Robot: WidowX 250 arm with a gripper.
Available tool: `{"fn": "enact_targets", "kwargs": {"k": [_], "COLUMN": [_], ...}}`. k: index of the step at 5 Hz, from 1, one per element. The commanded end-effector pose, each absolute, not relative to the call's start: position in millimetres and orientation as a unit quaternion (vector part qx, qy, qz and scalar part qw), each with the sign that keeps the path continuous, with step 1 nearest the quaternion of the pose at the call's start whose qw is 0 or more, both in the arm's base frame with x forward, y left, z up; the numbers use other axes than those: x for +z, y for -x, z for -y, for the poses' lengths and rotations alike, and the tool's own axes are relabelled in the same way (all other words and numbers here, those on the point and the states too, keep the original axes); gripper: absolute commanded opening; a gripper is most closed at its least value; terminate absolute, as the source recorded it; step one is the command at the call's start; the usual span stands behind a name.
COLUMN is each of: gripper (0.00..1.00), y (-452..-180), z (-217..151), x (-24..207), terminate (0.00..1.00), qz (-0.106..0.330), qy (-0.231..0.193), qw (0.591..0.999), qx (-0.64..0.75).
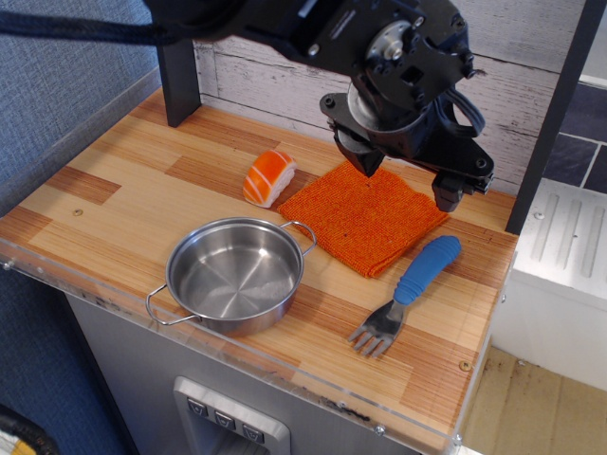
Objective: Put the bowl on the far corner of the table.
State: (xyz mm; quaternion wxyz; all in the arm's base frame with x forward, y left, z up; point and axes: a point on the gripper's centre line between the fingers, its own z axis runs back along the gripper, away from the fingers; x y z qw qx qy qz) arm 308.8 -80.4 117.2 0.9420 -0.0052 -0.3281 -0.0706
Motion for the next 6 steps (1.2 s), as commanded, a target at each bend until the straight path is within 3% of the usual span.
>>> {"fn": "enact_targets", "kwargs": {"k": [1,2,5,6], "gripper": [1.00,1.00,1.00,1.00], "y": [-308.8,-299.4,-254.6,-250.0], "z": [80.4,74.9,30.3,26.3], "x": [117.2,110.1,79.9,64.6], "terminate": [0.00,0.00,0.00,0.00], "qz": [0.328,0.312,0.251,0.224], "qy": [0.005,0.000,-0.082,-0.085], "qw": [0.942,0.947,0.962,0.969], "qx": [-0.071,-0.082,-0.065,-0.064]}}
